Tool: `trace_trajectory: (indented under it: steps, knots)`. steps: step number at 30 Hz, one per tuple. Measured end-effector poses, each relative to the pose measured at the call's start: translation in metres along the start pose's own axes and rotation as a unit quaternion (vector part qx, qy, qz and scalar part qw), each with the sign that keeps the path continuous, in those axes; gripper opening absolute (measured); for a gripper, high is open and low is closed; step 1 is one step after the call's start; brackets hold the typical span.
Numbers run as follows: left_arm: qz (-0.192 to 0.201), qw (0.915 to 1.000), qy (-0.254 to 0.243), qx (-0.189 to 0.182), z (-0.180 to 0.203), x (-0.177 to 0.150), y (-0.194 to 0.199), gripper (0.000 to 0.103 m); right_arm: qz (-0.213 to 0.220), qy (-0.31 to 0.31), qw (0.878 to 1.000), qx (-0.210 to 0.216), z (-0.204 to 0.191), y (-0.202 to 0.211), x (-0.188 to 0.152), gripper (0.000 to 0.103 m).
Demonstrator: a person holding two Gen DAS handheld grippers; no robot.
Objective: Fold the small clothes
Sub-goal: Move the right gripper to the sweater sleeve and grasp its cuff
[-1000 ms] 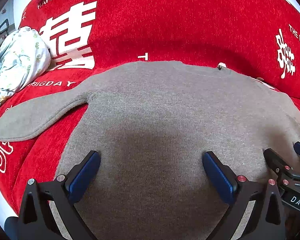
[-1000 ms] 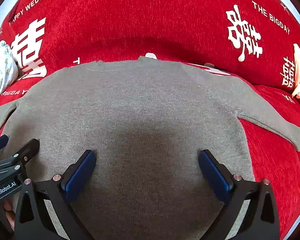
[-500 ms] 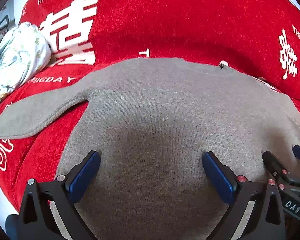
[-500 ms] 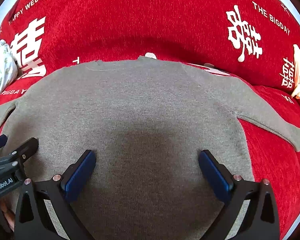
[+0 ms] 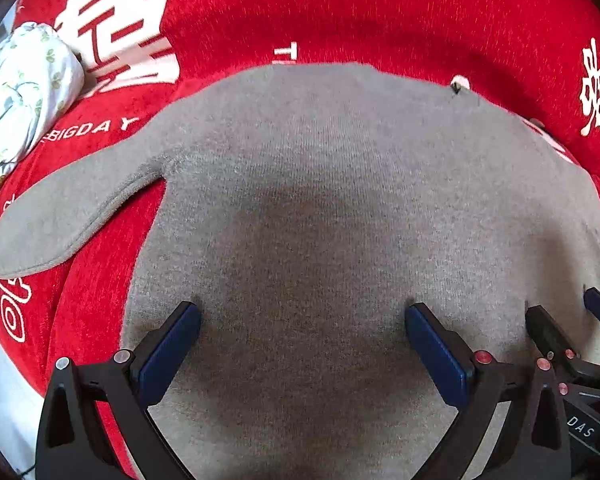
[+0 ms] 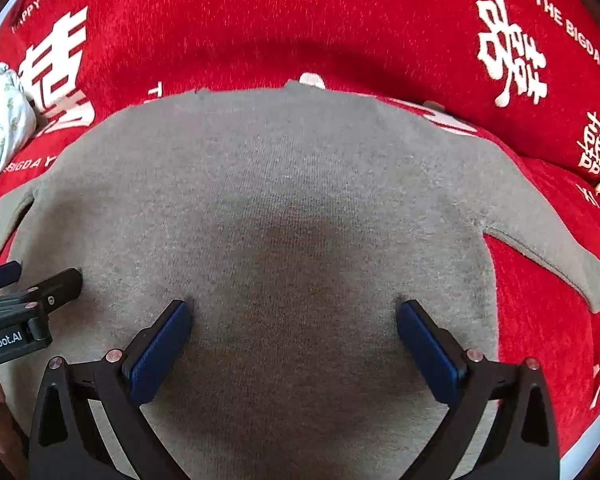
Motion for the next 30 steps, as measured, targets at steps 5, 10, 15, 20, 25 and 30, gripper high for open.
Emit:
trace_trajectory:
  steps: [5,10,15,20,25,30]
  knots:
    - [0.007,0.9999,-0.004,0.011,0.005,0.004,0.012,0.103,0.029,-0.017,0.999,-0.005,0.012,0.021,0.011,0.103]
    - [0.017,0.9996,-0.015,0.013,0.017,0.011,0.023,0.103,0.054,-0.017,0.998,-0.016,0.024,0.035,0.021,0.103]
    - [0.025,0.9994,-0.022,0.010,0.035,0.017,0.030,0.103,0.067,-0.038,0.997,-0.017,0.046,0.041,0.024,0.103]
    - [0.035,0.9987,-0.036,0.008,0.058,0.020,0.036,0.103,0.083,-0.055,0.994,-0.033,0.072,0.047,0.026,0.103]
    - [0.035,0.9979,-0.054,0.007,0.085,0.024,0.037,0.103,0.088,-0.074,0.993,-0.039,0.102,0.051,0.023,0.103]
    - [0.029,0.9971,-0.071,0.002,0.113,0.023,0.034,0.103,0.086,-0.094,0.991,-0.050,0.134,0.052,0.015,0.103]
Point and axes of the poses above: each gripper's, at about its wrist camera, not at the fingertips, and y roughly against the way its jaws point, z to its right, x to its top, the point moved 4 cm from there along -y, roughly the way its jaws point, and after that the axes turned 2 degrees about -x, right-handed, at the moved point
